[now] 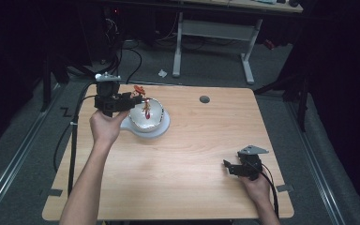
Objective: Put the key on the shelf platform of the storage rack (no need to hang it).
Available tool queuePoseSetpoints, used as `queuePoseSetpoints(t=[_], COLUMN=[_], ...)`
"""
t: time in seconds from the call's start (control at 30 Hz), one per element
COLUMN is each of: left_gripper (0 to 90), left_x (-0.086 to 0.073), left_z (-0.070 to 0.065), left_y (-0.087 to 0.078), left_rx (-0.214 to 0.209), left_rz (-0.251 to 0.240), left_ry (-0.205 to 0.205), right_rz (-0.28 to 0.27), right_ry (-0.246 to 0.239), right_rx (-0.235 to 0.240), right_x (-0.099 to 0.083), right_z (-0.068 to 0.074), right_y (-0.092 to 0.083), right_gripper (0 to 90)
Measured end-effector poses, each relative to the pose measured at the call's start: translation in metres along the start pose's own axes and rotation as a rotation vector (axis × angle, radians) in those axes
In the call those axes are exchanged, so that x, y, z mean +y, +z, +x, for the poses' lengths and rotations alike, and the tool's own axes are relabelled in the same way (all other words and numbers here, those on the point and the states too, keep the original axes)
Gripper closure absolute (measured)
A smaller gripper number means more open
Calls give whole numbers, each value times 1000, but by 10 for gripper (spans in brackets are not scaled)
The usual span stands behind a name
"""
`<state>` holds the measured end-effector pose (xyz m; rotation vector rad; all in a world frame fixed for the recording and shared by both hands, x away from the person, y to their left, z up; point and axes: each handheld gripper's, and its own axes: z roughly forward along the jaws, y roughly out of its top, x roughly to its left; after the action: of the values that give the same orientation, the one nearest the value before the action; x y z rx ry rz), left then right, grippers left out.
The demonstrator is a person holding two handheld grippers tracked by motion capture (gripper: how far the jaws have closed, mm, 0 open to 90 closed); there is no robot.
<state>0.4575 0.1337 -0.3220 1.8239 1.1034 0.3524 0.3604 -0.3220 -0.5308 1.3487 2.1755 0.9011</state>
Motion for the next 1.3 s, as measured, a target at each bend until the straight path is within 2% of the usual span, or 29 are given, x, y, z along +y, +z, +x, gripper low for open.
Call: queuePoseSetpoints(t=[0.27,0.47,0.6,0.73,0.87,1.07,1.2,1.3], left_gripper=[573,573,572,572,572,571,570,570], left_x=[4,1,-5,-12,-17,-30,-37,-39], left_z=[7,7,9,14,15,17,18,15], left_y=[17,28,32,40,45,52,57,61], left_rx=[0,37,51,59,60,93,83,87], left_rz=[-4,13,-20,6,6,32,29,46], left_ry=[-28,-8,-11,-15,-28,-2,-16,5], right_rz=[0,1,0,0,0,0,1,2], right_ry=[-1,0,-2,-2,-2,-2,0,2], right_rx=[1,1,1,2,1,1,1,1], right_x=[0,0,0,0,0,0,0,0], right_z=[0,0,0,0,0,0,0,0], right_y=[0,0,0,0,0,0,0,0], right_gripper=[246,246,246,246,246,246,246,246])
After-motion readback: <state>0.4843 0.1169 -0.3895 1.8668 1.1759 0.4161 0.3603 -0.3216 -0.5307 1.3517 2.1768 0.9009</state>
